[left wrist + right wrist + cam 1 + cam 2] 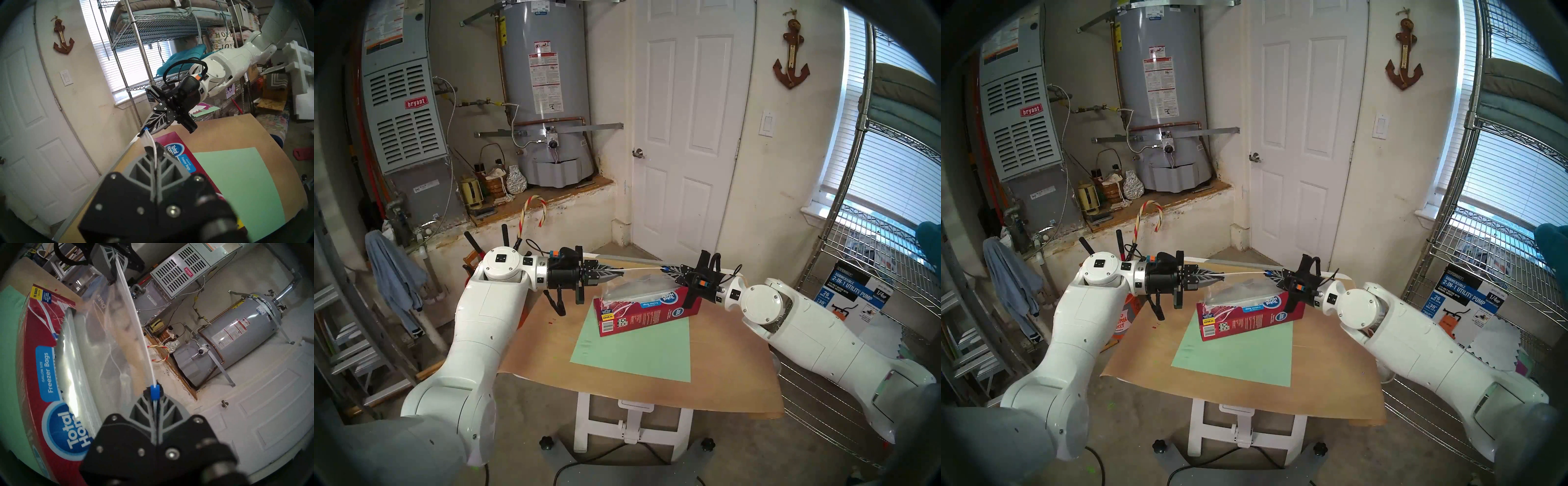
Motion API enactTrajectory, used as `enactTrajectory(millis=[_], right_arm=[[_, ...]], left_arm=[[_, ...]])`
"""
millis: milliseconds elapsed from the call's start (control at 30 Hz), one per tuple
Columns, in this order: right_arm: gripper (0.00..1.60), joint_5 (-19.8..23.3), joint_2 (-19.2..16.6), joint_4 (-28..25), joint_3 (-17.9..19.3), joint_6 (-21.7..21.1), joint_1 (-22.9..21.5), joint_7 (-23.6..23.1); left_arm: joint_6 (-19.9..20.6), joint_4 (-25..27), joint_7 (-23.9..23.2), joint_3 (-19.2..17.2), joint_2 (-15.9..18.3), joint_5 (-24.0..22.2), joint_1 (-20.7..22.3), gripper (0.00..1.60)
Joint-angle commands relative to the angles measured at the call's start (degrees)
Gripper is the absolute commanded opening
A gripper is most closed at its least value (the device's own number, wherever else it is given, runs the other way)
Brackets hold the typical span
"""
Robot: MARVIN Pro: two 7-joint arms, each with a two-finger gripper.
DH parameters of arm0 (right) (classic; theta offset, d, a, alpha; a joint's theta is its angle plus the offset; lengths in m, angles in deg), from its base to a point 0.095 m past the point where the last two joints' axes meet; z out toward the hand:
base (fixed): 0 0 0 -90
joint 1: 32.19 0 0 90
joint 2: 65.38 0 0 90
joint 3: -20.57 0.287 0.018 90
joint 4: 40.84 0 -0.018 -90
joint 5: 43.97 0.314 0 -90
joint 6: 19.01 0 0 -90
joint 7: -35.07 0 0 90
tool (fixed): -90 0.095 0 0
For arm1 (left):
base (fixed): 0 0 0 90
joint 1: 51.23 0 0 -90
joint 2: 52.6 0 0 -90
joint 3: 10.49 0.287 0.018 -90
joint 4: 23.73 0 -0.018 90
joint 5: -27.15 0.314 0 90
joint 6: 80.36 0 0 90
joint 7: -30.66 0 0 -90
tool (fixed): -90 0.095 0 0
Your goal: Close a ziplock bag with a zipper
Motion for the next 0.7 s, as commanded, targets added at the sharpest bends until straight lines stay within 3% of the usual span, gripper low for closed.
enactTrajectory(millis=[0,667], right_arm=[[0.00,-0.51,-1.59,1.04,1.69,0.30,-0.98,1.44],[0.00,-4.20,-1.00,4.38,2.04,1.47,-1.53,2.87]], left_arm=[[-0.23,-0.01,0.06,-1.08,0.89,-0.92,1.78,0.00],[-0.56,-0.49,0.06,-1.27,0.98,-1.30,1.81,0.00]])
